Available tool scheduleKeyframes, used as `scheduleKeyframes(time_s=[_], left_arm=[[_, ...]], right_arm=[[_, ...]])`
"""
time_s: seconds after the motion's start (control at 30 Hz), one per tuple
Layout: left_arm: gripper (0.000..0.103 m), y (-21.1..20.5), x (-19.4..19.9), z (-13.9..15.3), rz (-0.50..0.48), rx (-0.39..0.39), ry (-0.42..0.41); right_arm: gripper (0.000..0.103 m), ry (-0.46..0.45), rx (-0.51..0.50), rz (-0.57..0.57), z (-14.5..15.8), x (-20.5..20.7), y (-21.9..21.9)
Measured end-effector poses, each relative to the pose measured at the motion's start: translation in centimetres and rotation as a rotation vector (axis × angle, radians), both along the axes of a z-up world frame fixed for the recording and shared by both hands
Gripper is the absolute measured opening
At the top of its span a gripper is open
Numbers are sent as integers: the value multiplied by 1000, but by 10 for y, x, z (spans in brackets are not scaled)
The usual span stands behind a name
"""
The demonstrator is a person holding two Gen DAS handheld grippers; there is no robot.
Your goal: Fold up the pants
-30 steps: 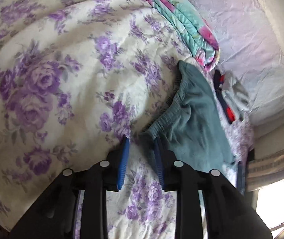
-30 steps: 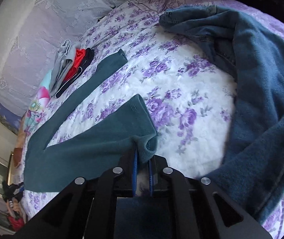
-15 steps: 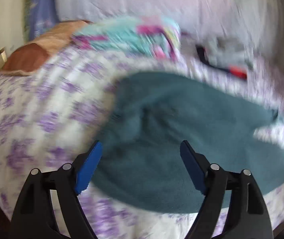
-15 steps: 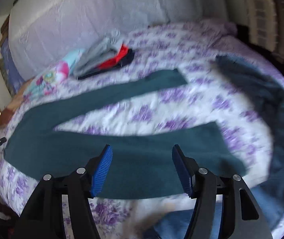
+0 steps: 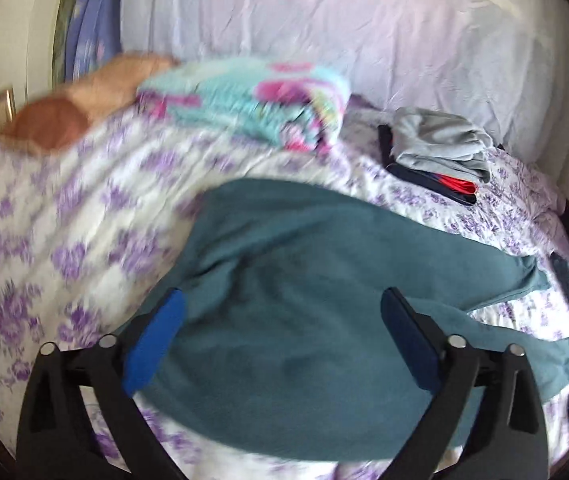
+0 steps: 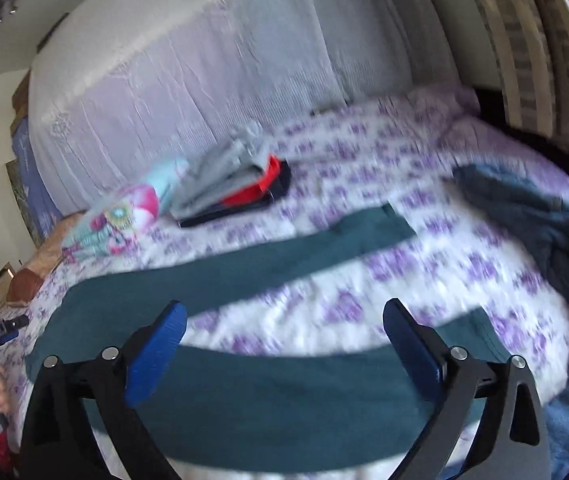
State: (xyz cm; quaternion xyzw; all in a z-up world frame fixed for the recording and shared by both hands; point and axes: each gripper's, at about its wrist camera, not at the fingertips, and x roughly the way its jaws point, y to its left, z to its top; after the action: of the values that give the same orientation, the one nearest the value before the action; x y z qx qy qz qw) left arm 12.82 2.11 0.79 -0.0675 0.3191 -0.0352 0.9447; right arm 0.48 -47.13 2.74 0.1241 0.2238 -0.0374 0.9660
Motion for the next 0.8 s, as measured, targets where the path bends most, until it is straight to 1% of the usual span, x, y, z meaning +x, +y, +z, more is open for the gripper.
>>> scheduleKeyframes(time_s=[0.03,0.07,0.13,0.17,0.23,0.3,0.37,0.43,0.47,0.53,0.63,0.67,0.7,0.73,0.8], left_arm=[[98,-11,-2,-4,-7,15,-2],[98,-22,-1,-11,-28,13,13],[98,-39,-7,-25,-75,-20,50],[98,-47,-10,-32,-92,-34,70],[98,-57,-18,-40,-116,-30,81],[98,-62,-26,-42,-119,8,61],[98,-58,-32,-38,-84,78,23],[98,-44,-30,-35,-39,100,20],[98,-32,-27,-34,-17,94,38],[98,-9,-21,-34,16,46,78],[98,27,-6,-32,58,-76,117],[98,38,3,-30,68,-114,125],[98,45,10,-29,75,-128,131],[98,53,19,-27,87,-135,138],[98,67,40,-23,115,-127,146]], right_arm=[[99,-7,-9,-5,-3,2,7],[99,-2,-10,-8,-8,5,16],[99,31,5,-3,-23,9,31],[99,54,10,18,-31,9,39],[99,86,-12,82,-37,6,53],[99,88,-67,112,-39,2,62],[99,66,-124,91,-36,-7,63],[99,61,-119,66,-30,-10,58],[99,64,-90,73,-27,-11,54],[99,73,5,142,-19,-4,47],[99,108,95,250,-10,19,51],[99,119,102,274,-9,27,57],[99,126,101,293,-8,34,64],[99,134,90,322,-7,45,74],[99,141,60,366,-9,60,93]])
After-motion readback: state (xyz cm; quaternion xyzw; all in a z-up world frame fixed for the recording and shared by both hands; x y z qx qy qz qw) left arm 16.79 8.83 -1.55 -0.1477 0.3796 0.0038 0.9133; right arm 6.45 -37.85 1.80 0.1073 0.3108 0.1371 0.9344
